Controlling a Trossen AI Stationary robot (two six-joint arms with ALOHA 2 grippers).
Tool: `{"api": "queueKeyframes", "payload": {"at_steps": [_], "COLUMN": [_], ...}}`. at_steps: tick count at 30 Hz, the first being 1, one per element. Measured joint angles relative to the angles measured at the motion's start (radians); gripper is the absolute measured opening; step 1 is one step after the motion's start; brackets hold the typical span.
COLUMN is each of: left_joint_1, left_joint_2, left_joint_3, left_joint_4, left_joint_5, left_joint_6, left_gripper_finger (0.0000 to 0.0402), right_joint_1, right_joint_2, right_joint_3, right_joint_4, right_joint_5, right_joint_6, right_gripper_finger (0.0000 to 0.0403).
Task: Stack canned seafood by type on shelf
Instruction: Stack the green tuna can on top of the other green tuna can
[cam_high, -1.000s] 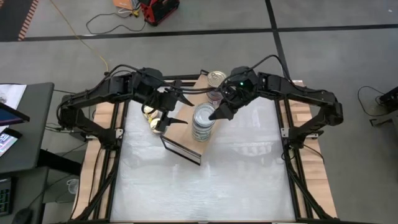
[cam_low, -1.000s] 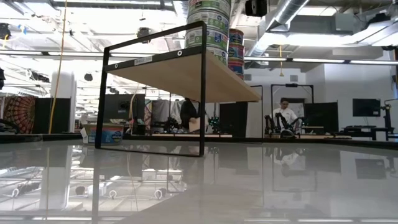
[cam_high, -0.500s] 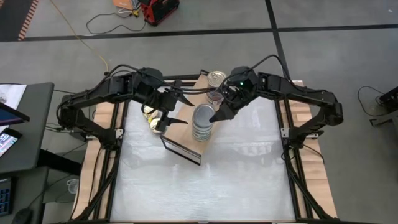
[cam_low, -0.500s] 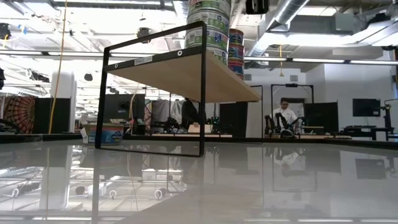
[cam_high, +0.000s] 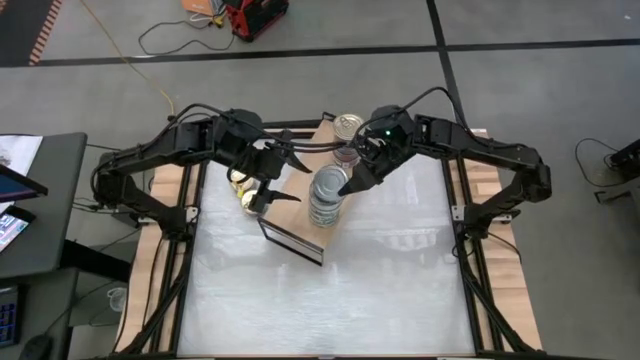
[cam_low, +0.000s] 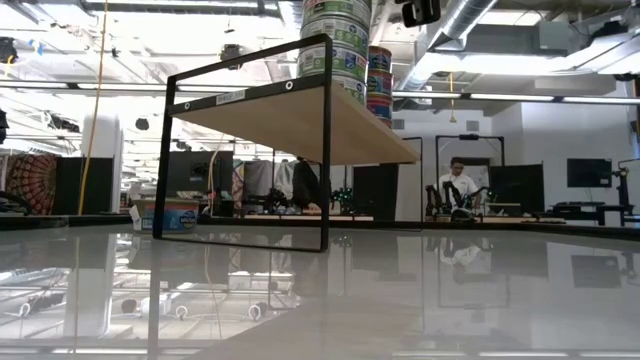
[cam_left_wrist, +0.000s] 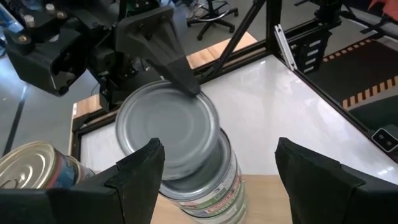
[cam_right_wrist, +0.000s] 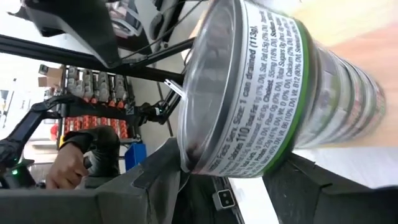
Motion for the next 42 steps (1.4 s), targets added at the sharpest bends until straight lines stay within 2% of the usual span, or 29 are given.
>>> {"api": "queueKeyframes", "payload": {"at_steps": [4, 15, 28, 38, 40, 42], "left_joint_1": [0.000, 0.000, 0.000, 0.002, 0.016, 0.036], "left_joint_2": [0.000, 0.000, 0.000, 0.000, 0.000, -0.001], "left_joint_3": [0.000, 0.000, 0.000, 0.000, -0.002, -0.036], "left_joint_4": [0.000, 0.010, 0.051, 0.022, -0.004, 0.001], "left_joint_5": [0.000, -0.015, -0.012, -0.023, -0.056, -0.021], "left_joint_6": [0.002, 0.022, 0.013, 0.005, 0.009, 0.007], "left_gripper_finger": [0.0295, 0.0295, 0.0295, 0.0295, 0.0295, 0.0295], "right_joint_1": [-0.001, 0.024, 0.042, 0.083, 0.093, 0.120], "right_joint_2": [0.000, 0.000, 0.025, 0.026, 0.024, 0.012], "right_joint_3": [0.000, 0.000, 0.003, 0.044, 0.089, 0.128], "right_joint_4": [-0.014, -0.011, 0.039, -0.043, -0.147, -0.291], "right_joint_5": [-0.001, -0.029, -0.058, -0.076, -0.044, 0.098], "right_joint_6": [0.008, 0.009, 0.017, 0.014, -0.029, -0.092], "right_gripper_finger": [0.0248, 0.0308, 0.0311, 0.0311, 0.0311, 0.0311]}}
